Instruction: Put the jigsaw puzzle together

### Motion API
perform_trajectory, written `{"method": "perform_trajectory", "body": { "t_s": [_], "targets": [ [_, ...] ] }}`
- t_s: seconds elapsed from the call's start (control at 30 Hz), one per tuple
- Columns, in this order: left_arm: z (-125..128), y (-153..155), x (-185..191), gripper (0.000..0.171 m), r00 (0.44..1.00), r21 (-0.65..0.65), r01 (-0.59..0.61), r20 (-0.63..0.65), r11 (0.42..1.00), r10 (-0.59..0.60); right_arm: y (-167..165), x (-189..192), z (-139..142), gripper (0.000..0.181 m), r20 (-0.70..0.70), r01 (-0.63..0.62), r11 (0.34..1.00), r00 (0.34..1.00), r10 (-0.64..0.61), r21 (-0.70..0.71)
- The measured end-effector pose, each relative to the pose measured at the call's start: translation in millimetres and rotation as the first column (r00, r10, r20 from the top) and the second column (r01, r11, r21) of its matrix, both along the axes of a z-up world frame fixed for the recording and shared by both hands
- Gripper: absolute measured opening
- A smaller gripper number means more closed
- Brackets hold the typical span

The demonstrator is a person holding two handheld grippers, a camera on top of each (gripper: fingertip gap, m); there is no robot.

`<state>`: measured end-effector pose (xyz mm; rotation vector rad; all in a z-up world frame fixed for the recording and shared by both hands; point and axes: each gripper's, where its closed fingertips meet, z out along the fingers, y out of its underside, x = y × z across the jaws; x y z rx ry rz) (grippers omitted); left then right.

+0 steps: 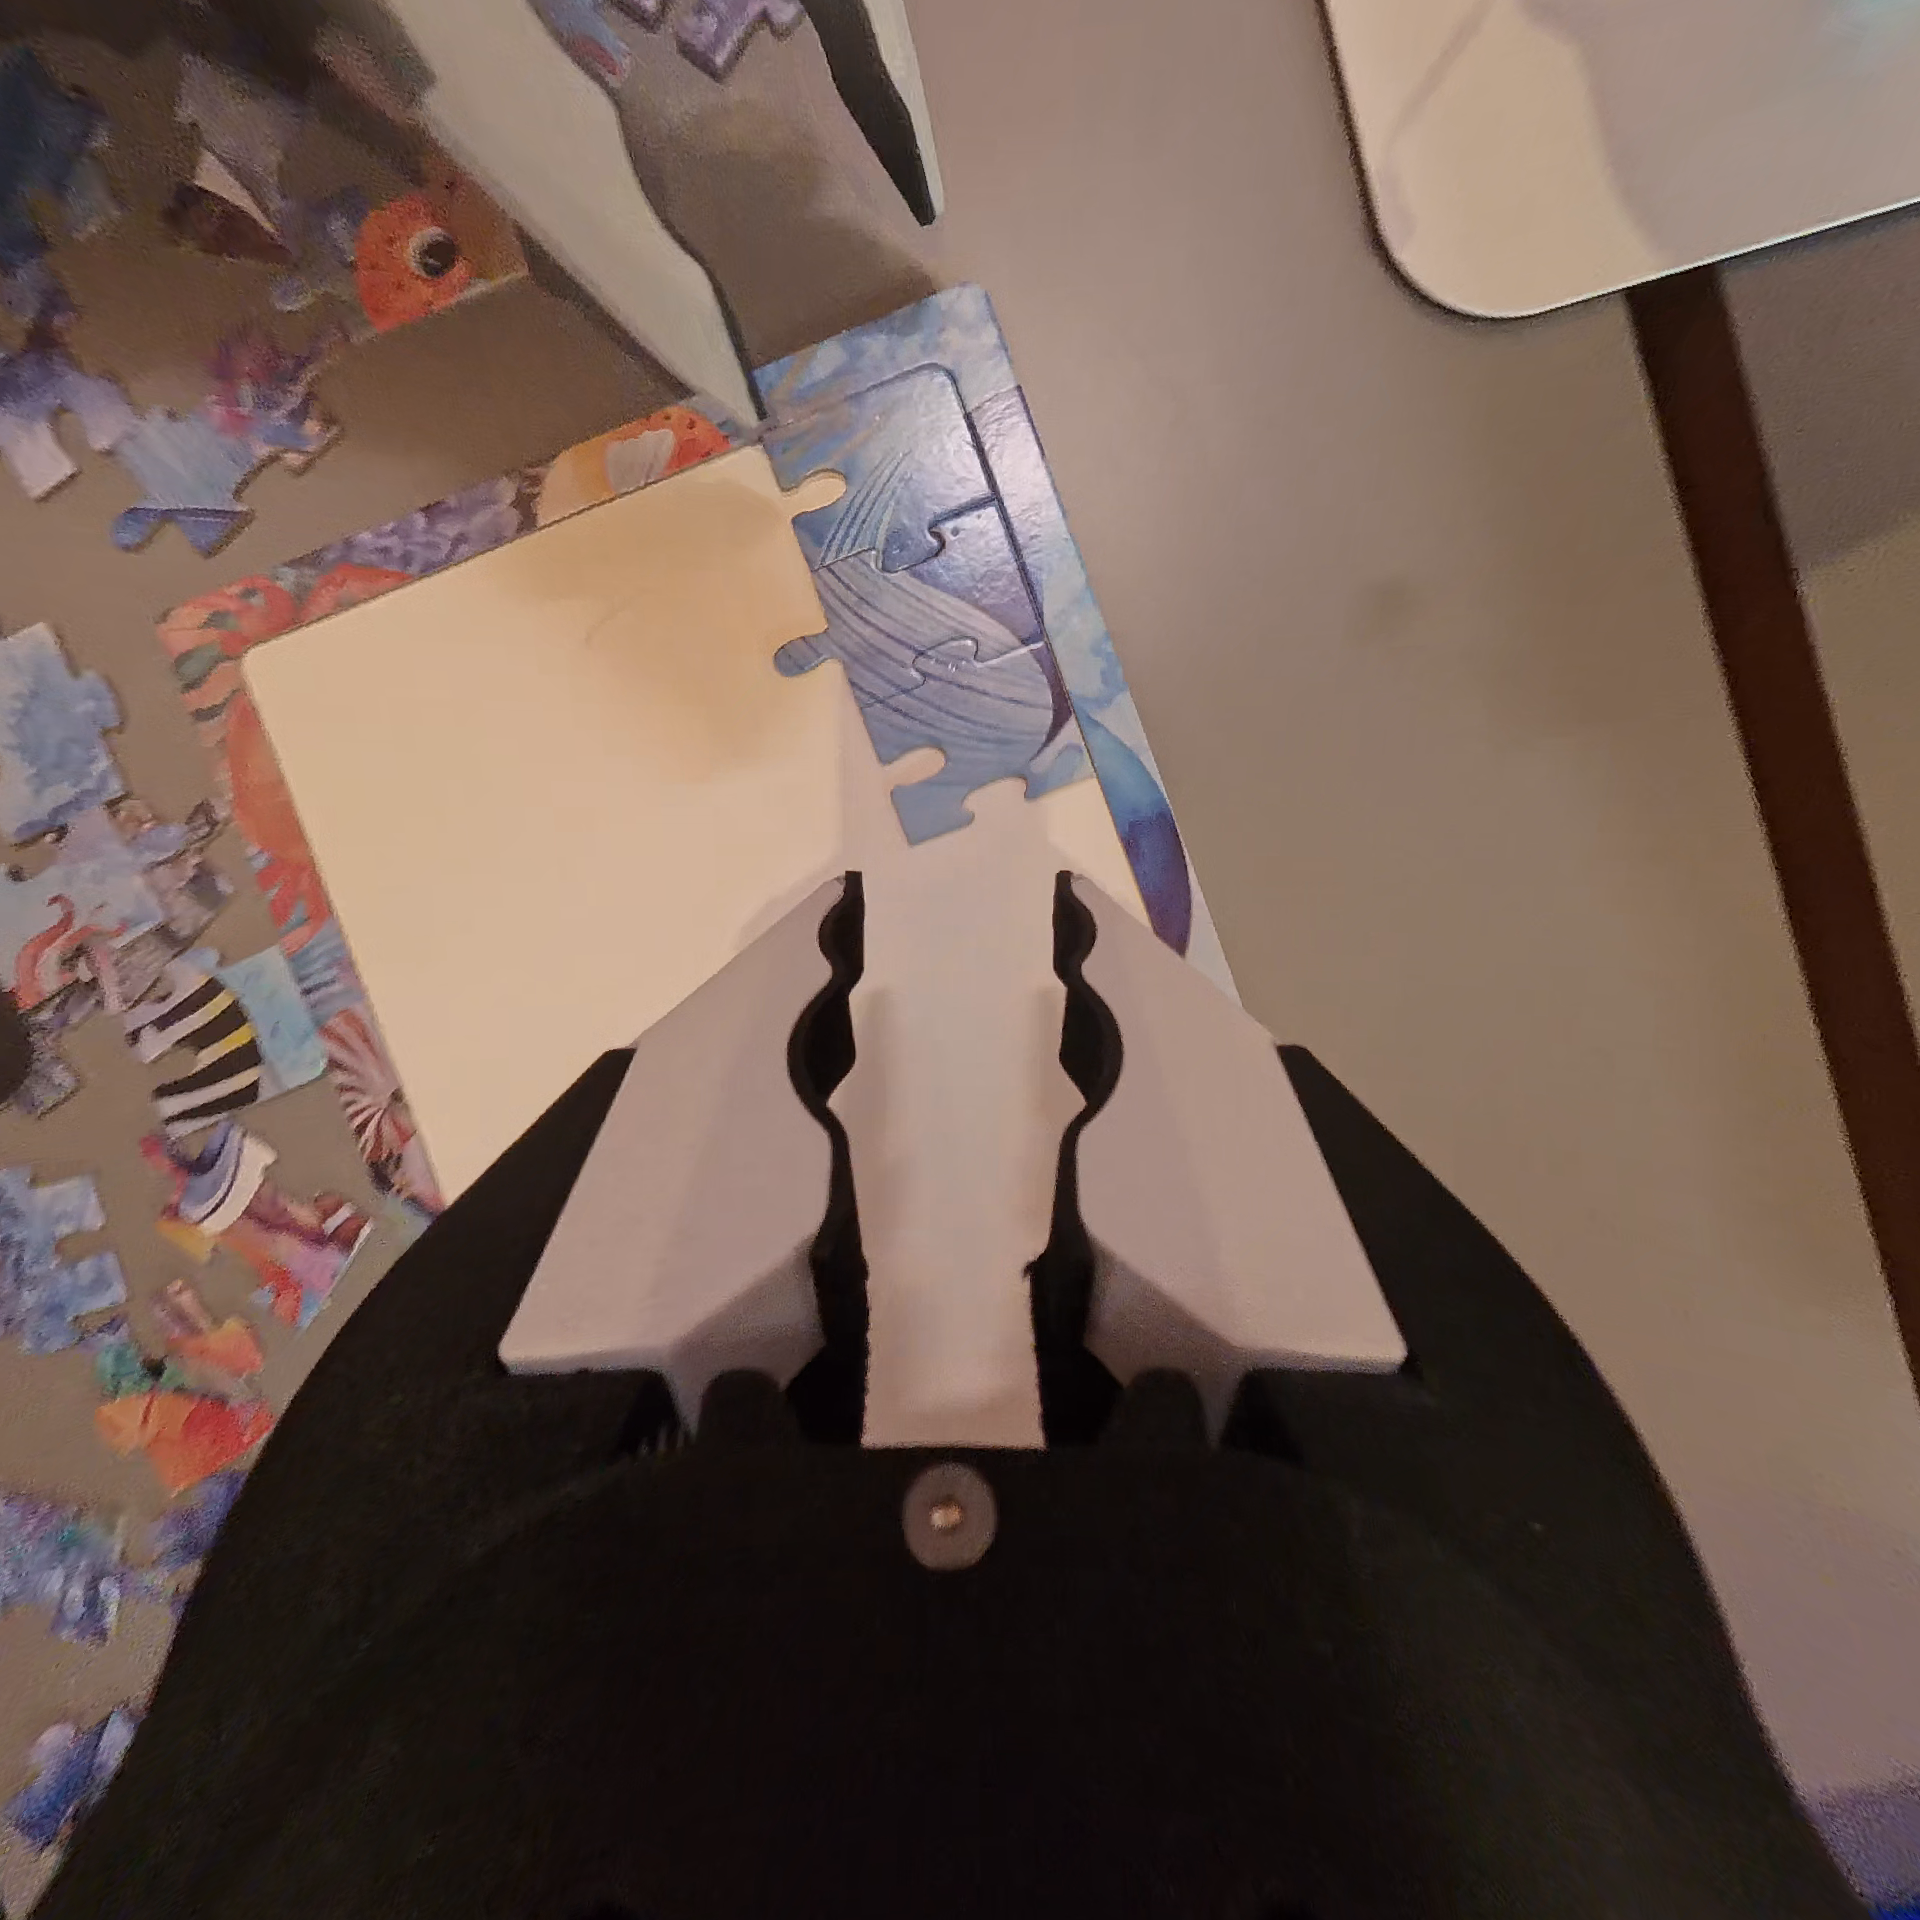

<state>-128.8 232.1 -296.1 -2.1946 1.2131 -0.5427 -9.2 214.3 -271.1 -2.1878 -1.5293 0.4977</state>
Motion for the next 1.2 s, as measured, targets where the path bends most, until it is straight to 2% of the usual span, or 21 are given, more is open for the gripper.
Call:
{"method": "perform_trajectory", "body": {
  "t_s": [0.13, 0.23, 0.33, 0.5, 0.67, 0.77, 0.83, 0.93, 1.03, 1.2],
  "targets": [
    [-1.2, -3.3, 5.6, 0.058, 0.999, 0.019, 0.028, -0.026, 0.999, -0.027, -14.5, 32.5, 24.1, 0.039, 0.016, 0.007, 0.998, 1.0, -0.008, 0.056],
    [1.5, -7.9, 16.7, 0.065, 0.997, 0.048, 0.069, -0.036, 0.996, -0.067, -27.8, 48.8, 28.8, 0.048, 0.025, 0.017, 0.996, 1.0, -0.019, 0.086],
    [11.5, -10.6, 40.2, 0.071, 0.993, 0.085, 0.115, -0.036, 0.99, -0.112, -36.9, 56.3, 21.5, 0.059, 0.059, 0.01, 0.995, 0.998, -0.017, 0.103],
    [2.3, -4.8, 72.7, 0.072, 0.983, 0.088, 0.166, -0.1, 0.982, -0.157, -57.8, 68.5, 33.7, 0.055, 0.045, 0.025, 0.99, 0.999, -0.032, 0.142],
    [-15.1, 5.8, 76.7, 0.06, 0.985, 0.034, 0.146, -0.096, 0.989, -0.142, -89.5, 94.5, 51.1, 0.047, 0.011, 0.046, 0.982, 0.999, -0.049, 0.182],
    [-13.9, 10.3, 73.7, 0.047, 0.988, 0.033, 0.127, -0.093, 0.991, -0.123, -105.4, 115.0, 55.4, 0.048, 0.012, 0.074, 0.978, 0.997, -0.078, 0.195],
    [-11.4, 10.6, 72.1, 0.047, 0.988, 0.043, 0.125, -0.092, 0.991, -0.121, -117.7, 134.1, 57.4, 0.05, 0.014, 0.104, 0.976, 0.994, -0.109, 0.193],
    [-2.6, 3.0, 68.7, 0.05, 0.986, 0.059, 0.144, -0.098, 0.988, -0.138, -140.0, 178.1, 46.1, 0.063, 0.075, 0.185, 0.971, 0.977, -0.198, 0.152],
    [7.7, -10.3, 62.8, 0.052, 0.975, 0.097, 0.178, -0.153, 0.979, -0.162, -164.7, 215.4, 25.9, 0.061, 0.105, 0.262, 0.959, 0.956, -0.273, 0.109],
    [27.4, -43.0, 56.6, 0.055, 0.969, 0.107, 0.208, -0.157, 0.972, -0.19, -191.0, 259.1, -16.1, 0.062, 0.138, 0.37, 0.927, 0.917, -0.374, 0.053]
  ]
}}
